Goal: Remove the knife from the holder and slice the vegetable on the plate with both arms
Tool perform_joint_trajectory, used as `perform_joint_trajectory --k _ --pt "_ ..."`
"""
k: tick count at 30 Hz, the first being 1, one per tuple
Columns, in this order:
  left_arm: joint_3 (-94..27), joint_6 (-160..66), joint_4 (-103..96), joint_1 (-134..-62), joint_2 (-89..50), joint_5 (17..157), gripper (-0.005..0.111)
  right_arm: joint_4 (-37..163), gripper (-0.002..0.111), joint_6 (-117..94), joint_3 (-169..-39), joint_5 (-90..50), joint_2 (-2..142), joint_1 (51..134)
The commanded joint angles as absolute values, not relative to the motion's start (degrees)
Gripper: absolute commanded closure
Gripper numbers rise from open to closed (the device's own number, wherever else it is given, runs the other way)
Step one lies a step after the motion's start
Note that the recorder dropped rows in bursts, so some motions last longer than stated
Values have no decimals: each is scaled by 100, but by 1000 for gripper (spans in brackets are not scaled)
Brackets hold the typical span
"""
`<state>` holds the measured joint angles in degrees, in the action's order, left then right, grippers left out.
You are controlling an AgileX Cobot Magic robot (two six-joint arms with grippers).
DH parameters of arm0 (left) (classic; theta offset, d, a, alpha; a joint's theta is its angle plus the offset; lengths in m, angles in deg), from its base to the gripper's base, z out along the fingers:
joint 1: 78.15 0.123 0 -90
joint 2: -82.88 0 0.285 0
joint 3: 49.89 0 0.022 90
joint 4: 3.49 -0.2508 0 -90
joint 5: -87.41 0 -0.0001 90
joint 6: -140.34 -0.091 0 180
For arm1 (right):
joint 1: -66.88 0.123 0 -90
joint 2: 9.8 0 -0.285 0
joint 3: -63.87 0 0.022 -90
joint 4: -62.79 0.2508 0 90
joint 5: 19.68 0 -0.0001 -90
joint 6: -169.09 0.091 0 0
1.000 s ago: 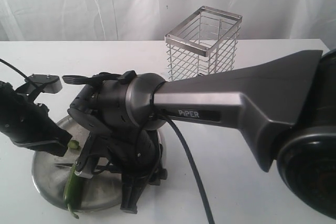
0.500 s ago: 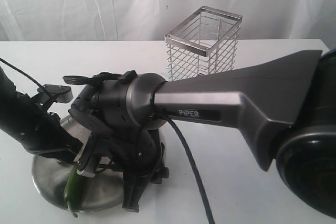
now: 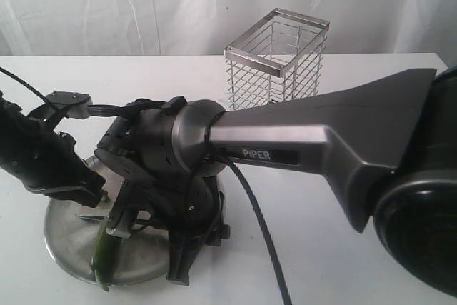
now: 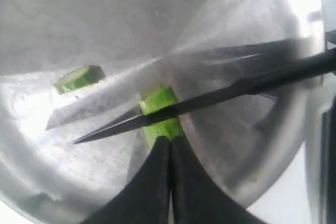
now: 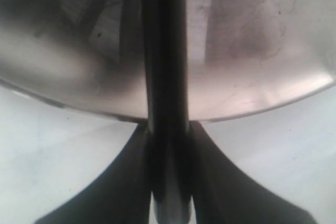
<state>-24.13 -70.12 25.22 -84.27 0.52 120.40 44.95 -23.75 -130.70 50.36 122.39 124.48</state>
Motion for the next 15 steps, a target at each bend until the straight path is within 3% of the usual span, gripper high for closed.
perform_joint_trajectory --k 1,6,15 --pt "-2125 -6911 2559 -8528 -155 12189 93 4448 108 -2313 -13084 5028 12242 12392" --pt "-1775 -6898 2691 -8626 -106 11979 72 4525 108 -2271 -13084 5028 12242 12392" --pt "-1728 -6898 2768 -8692 137 11774 68 4538 108 -2223 -13084 5028 12242 12392"
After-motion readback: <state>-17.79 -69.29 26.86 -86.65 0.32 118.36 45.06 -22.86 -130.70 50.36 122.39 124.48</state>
